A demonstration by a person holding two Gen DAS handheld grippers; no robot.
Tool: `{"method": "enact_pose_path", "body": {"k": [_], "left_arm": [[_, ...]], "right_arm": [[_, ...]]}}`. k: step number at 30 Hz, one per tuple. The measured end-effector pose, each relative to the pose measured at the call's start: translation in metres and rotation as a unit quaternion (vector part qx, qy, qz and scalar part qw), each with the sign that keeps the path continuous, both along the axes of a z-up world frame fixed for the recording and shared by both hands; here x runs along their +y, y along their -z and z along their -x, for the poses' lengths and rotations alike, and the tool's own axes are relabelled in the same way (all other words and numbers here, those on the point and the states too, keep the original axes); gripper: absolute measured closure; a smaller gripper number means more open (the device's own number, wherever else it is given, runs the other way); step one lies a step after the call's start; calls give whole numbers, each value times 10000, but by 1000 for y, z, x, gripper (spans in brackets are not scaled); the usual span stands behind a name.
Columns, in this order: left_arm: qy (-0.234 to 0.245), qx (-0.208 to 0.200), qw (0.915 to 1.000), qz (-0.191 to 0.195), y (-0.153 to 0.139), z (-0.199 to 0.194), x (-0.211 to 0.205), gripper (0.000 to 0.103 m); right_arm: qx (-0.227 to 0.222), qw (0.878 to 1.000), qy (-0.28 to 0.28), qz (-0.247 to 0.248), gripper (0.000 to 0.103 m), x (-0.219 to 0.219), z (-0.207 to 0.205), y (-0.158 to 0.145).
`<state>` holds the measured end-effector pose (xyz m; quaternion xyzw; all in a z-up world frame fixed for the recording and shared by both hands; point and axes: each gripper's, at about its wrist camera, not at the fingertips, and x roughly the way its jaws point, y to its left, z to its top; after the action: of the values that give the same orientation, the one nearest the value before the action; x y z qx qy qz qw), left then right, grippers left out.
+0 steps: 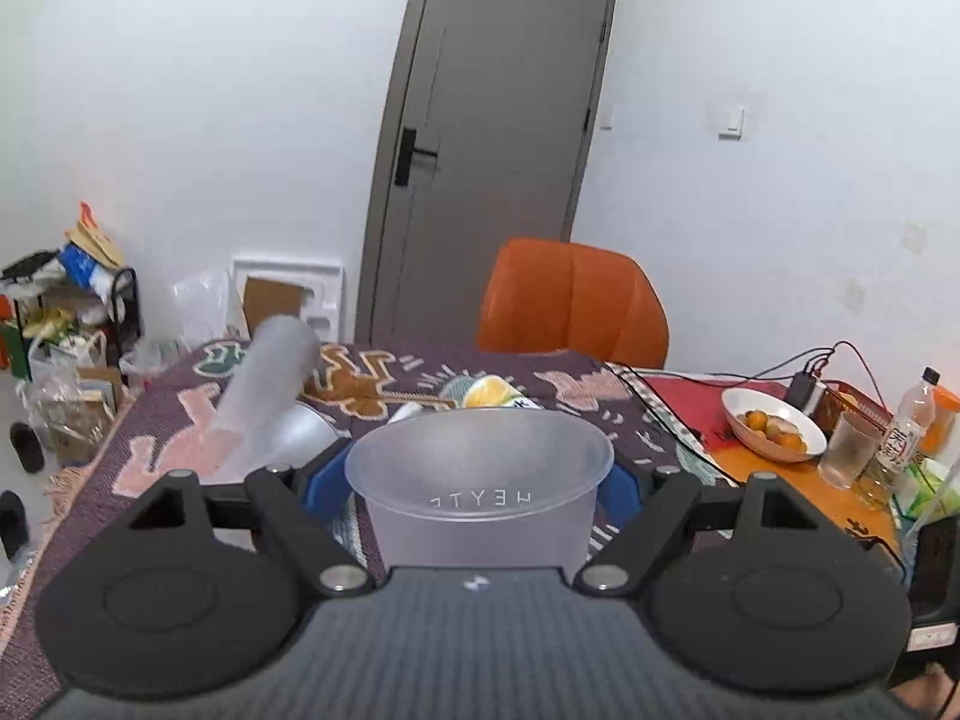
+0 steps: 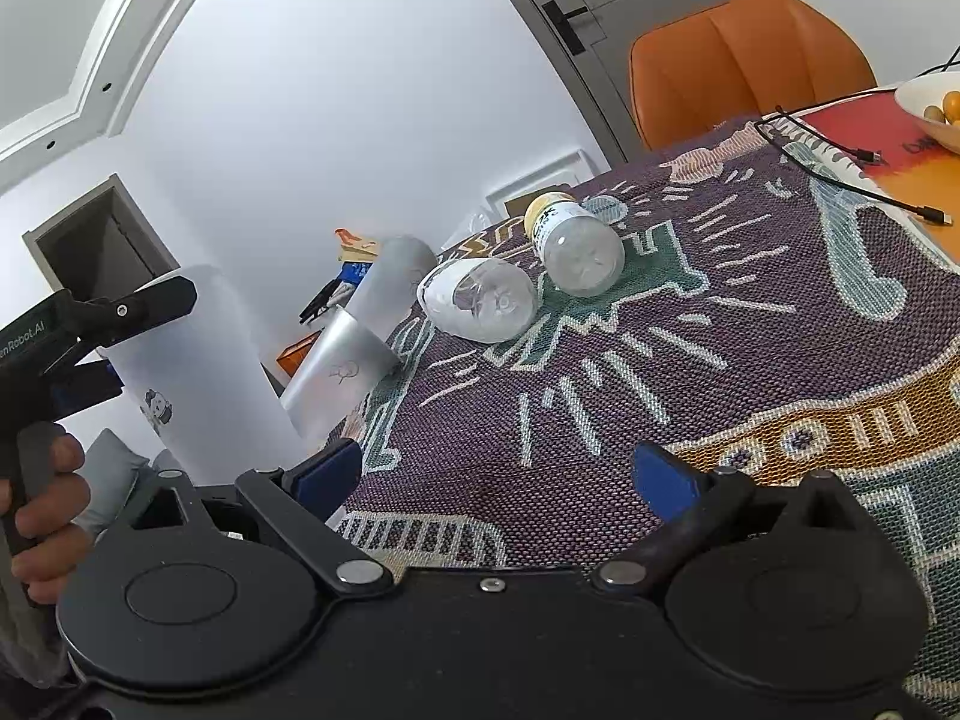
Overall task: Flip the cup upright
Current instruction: 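Rotate the cup upright with the left gripper while the right gripper withdraws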
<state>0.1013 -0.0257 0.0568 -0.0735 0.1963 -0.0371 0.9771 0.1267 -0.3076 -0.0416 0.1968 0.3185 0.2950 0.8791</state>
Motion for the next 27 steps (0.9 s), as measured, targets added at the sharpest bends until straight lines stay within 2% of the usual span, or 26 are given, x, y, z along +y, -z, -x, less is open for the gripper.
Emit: {"method": "enact_pose_path", "body": {"k": [8,18,22,25,27], "left_arm": [[-156,-330,9992,-142,23,0,-5,22],[-85,-439,9981,-412,51,-1,-20,20],[94,-281,9977,-611,47,0,-28,17],[206,-12,9981,-586,45,0,-29,9],[216,124,9982,-537,45,2,-28,8]], "right_arm": [[36,9999,11,111,5,6,-1,2],[176,9996,76,211,5,8,-7,11],[203,9995,64,216,5,10,-8,13],[161,9996,38,221,5,12,-5,12],[135,9996,28,226,5,12,-4,9]]}}
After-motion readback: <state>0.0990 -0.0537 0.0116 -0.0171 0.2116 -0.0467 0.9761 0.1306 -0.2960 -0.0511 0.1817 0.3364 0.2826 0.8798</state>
